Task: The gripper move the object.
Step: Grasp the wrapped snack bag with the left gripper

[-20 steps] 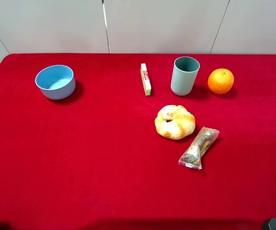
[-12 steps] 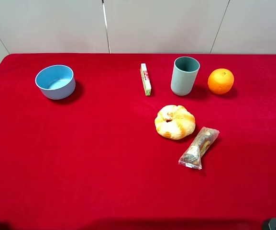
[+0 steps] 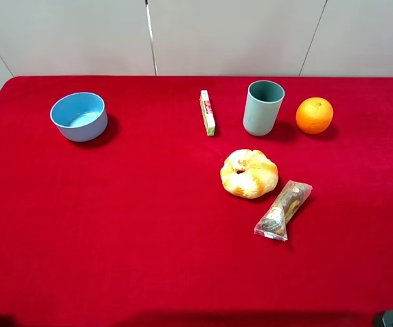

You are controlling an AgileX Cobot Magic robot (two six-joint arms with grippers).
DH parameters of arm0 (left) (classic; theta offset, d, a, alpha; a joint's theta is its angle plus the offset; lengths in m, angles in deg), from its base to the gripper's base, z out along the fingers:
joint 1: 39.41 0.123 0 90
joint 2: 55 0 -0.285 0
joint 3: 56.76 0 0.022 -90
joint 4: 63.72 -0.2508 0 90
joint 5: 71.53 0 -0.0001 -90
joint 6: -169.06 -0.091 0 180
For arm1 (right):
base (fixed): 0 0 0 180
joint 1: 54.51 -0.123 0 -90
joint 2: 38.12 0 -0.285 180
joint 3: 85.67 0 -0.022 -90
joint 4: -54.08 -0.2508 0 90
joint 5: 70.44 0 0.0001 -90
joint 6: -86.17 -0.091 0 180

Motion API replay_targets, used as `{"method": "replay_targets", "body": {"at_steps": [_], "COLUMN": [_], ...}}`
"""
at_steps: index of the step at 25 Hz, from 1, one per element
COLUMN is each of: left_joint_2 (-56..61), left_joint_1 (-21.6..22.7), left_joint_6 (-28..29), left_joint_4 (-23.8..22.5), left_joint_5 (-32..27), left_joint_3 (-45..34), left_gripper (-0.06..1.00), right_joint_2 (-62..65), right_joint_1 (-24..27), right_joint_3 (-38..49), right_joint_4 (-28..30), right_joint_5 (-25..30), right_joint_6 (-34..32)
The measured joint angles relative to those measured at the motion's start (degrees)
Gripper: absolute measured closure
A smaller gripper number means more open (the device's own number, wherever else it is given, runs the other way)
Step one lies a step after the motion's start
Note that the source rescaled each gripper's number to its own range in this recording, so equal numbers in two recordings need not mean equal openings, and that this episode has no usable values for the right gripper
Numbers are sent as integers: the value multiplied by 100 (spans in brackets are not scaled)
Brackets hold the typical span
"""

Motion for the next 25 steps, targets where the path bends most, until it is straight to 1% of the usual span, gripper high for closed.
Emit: {"method": "replay_targets", "body": {"at_steps": [5,11,16,21,23,25], "left_joint_2": [-191,-1330,-2437,-3373,-3647,-3910], "left_joint_1": [0,0,0,0,-73,-245], "left_joint_6": [0,-78,-471,-608,-627,-633], "left_joint_4": [68,170,491,829,862,869], "left_joint_5": [11,11,21,45,77,112], "left_joint_3": [155,507,759,1056,1186,1336], "left_gripper": [-3,-3,-3,-3,-3,-3], "right_joint_2": [0,0,0,0,0,0], "right_joint_1": [0,0,0,0,0,0], "right_joint_3": [0,0,0,0,0,0], "right_joint_4": [0,0,0,0,0,0], "right_joint_5": [0,0,0,0,0,0], "right_joint_6": [0,0,0,0,0,0]}}
